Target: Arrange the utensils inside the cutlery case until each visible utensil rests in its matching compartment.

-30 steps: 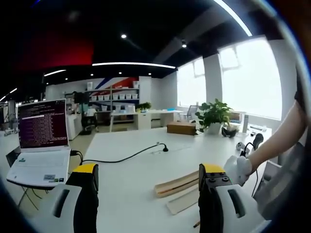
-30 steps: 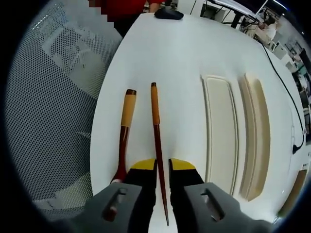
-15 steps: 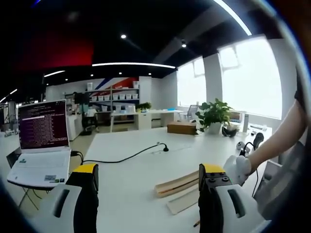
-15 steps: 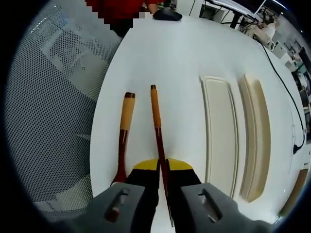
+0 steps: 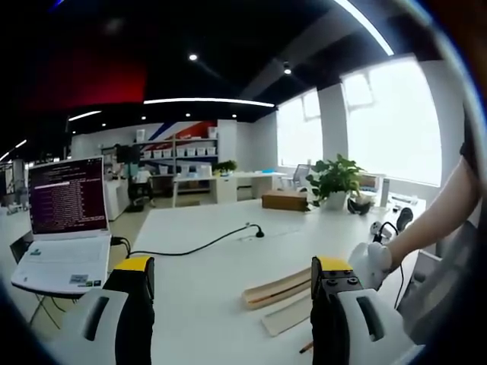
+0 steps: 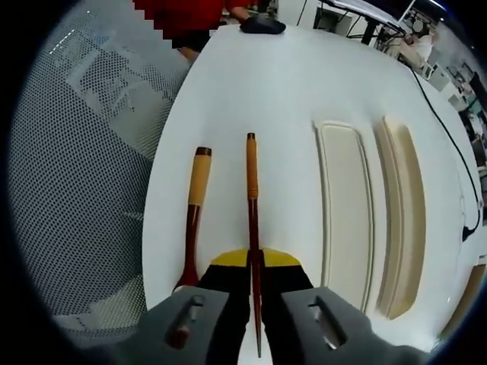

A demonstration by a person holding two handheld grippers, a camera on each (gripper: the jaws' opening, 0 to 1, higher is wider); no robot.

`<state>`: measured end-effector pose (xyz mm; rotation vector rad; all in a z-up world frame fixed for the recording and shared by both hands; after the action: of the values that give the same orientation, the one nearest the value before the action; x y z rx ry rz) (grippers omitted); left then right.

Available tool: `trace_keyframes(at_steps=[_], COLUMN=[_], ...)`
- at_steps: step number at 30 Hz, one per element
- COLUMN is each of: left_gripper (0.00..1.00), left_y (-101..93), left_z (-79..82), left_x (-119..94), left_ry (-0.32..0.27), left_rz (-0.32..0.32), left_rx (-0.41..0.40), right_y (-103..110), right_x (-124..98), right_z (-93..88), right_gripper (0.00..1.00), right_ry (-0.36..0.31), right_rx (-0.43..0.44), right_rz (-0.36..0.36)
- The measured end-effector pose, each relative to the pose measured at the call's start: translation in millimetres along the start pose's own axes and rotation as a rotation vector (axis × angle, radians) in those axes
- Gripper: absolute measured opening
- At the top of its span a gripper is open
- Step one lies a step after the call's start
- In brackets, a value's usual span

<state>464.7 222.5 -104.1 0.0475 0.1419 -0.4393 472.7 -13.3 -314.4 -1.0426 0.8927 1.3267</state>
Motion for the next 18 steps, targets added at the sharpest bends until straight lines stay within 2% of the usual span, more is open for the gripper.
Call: trace_keyframes(at_steps=[8, 18], left_gripper=[0.87, 0.87], left_y=[0.5, 2.4], left_z=[-1.1, 0.4], left_x=[-0.1, -1.5], left_ry=[0.005, -0.004], left_rz=[0.002, 0.009], left_rx=[-0.001, -0.006], right_y=[1.0, -8.0], right_x=[-0.4, -9.9], right_z=[1.5, 8.5], right_gripper=[0.0, 0.0], right_ry=[-0.013, -0.037], right_rx=[0.004, 0.006], right_rz=[0.017, 0.0])
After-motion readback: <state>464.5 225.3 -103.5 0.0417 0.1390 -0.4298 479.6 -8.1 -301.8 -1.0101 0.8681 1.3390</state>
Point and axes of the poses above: the point that each gripper's makers call its tool centre point, and the gripper's own axes: x roughly forward along the fingers, y roughly to its left, z roughly out of its top, the point moved 5 cm from there along -x, roughly backward along the fingers, and after that the axes turned 7 degrees about -z, right-handed, at the moved point
